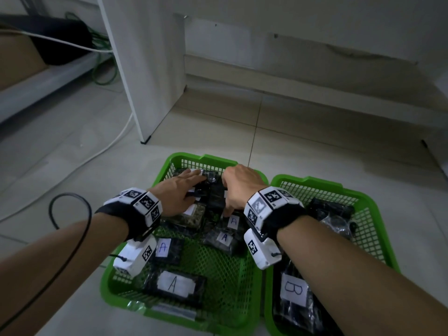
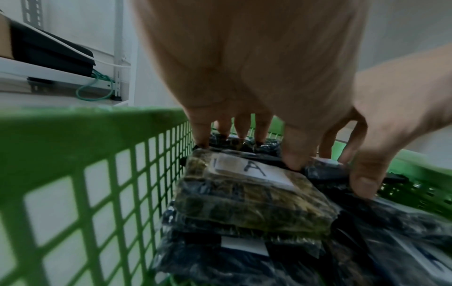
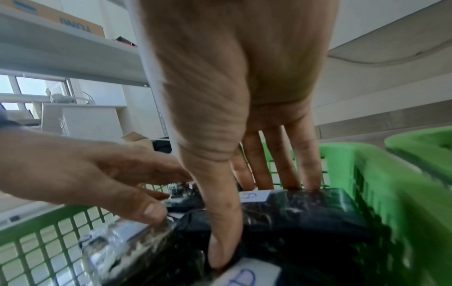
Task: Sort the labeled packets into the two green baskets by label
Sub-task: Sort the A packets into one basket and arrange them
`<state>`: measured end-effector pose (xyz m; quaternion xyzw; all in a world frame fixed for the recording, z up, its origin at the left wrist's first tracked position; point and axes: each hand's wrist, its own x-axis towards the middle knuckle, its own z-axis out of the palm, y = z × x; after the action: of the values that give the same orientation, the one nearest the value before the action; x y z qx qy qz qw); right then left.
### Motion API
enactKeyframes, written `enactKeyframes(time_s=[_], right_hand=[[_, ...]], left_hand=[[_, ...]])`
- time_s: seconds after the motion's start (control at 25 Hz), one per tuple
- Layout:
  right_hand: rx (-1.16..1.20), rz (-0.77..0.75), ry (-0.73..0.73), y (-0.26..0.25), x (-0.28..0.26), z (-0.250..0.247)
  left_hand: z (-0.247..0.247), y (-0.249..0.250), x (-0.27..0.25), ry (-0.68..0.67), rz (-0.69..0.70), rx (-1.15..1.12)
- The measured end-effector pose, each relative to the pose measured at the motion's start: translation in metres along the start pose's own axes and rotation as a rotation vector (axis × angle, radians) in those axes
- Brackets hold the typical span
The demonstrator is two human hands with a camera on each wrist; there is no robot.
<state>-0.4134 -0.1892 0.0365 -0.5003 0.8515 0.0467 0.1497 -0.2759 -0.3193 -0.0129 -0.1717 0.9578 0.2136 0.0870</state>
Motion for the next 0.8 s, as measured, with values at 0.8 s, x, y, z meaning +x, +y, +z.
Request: enactKeyframes(time_s=[0.8], right_hand=[[0.137, 0.010, 0.031, 0.008, -0.037, 0.006]], left_hand=[[0.004, 0.018, -0.026, 0.063, 0.215, 0.394]])
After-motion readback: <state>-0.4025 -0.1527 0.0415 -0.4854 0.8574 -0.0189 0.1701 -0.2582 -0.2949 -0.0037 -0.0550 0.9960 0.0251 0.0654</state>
